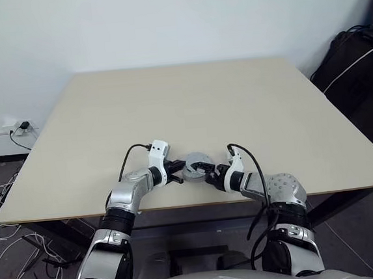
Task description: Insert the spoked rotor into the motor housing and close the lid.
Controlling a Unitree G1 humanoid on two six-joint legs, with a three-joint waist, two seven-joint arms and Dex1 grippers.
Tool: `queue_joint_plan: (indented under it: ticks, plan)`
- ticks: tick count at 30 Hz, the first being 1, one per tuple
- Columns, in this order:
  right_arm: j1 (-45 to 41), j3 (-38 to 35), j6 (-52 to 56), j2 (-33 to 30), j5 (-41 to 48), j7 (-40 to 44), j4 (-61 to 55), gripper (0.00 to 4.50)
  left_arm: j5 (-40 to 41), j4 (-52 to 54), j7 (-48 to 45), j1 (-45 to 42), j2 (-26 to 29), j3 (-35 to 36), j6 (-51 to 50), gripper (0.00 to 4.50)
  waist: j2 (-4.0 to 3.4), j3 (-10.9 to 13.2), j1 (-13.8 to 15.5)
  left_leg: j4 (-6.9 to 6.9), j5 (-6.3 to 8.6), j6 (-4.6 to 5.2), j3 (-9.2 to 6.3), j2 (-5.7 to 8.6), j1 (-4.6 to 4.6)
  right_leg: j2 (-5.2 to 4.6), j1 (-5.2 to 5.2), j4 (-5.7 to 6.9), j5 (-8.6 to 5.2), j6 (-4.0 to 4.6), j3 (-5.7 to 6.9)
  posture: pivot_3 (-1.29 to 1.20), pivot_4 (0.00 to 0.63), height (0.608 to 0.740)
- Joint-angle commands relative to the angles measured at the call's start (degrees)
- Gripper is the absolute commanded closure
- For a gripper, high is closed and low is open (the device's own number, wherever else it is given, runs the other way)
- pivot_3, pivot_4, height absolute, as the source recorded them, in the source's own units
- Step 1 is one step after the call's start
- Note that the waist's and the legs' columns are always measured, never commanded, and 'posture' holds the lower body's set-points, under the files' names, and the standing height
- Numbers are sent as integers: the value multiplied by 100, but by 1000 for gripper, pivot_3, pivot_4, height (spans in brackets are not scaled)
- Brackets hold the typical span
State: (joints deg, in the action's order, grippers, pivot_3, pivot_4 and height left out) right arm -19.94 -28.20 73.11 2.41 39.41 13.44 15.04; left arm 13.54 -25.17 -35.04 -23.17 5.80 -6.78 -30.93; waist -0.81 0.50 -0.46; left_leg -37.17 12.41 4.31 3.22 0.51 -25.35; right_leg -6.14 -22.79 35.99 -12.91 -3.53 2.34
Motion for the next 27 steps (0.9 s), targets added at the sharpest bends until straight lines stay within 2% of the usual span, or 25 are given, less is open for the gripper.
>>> queue_joint_plan:
  ticks: [1, 2, 5, 8, 10, 21, 27]
  plan:
    - [-9, -100, -150, -32, 104, -88, -50, 427, -87, -32, -9, 77, -24, -127, -131, 4500, -2, -1, 0, 0, 0, 0, 0, 0, 0, 0, 0, 0, 0, 0, 0, 0, 0, 740]
    - [-4, -102, -174, -29, 114, -105, -37, 427, -88, -36, -11, 76, -22, -128, -133, 4500, -3, -2, 1, 0, 0, 0, 0, 0, 0, 0, 1, 0, 0, 0, 0, 0, 0, 740]
    - [0, -147, -220, 17, 180, -179, -42, 1000, -90, -48, -13, 66, -18, -128, -138, 4500, -4, -3, 3, -1, 0, 0, 0, 0, 0, 0, 1, 0, 1, -1, 0, 0, 0, 740]
    - [13, -159, -212, 55, 250, -232, -87, 2008, -89, -54, -12, 63, -14, -122, -140, 4500, -8, -5, -1, 0, 0, 0, 0, 1, 0, 1, 0, 0, 1, -1, 0, 0, 0, 740]
    - [31, -157, -206, 74, 316, -269, -112, 2359, -88, -61, -13, 69, -7, -117, -137, 4500, -11, -8, 4, 0, 0, 0, 0, -1, 1, 1, 2, 0, 1, -2, 0, 0, 0, 740]
    - [222, 15, -244, 61, 434, -359, -133, 2404, -59, 15, 44, 122, -23, -47, -16, 4500, -13, -9, 1, -1, 0, 0, -1, -1, 2, 0, 3, -1, 1, -2, 0, 0, 0, 740]
    - [311, 32, -345, 48, 537, -325, -80, 2404, 256, 672, 615, 406, -376, 629, 693, 4500, -12, -8, -11, 1, 0, 1, -1, -2, 0, -23, 0, -1, 1, -2, -2, 0, 0, 740]
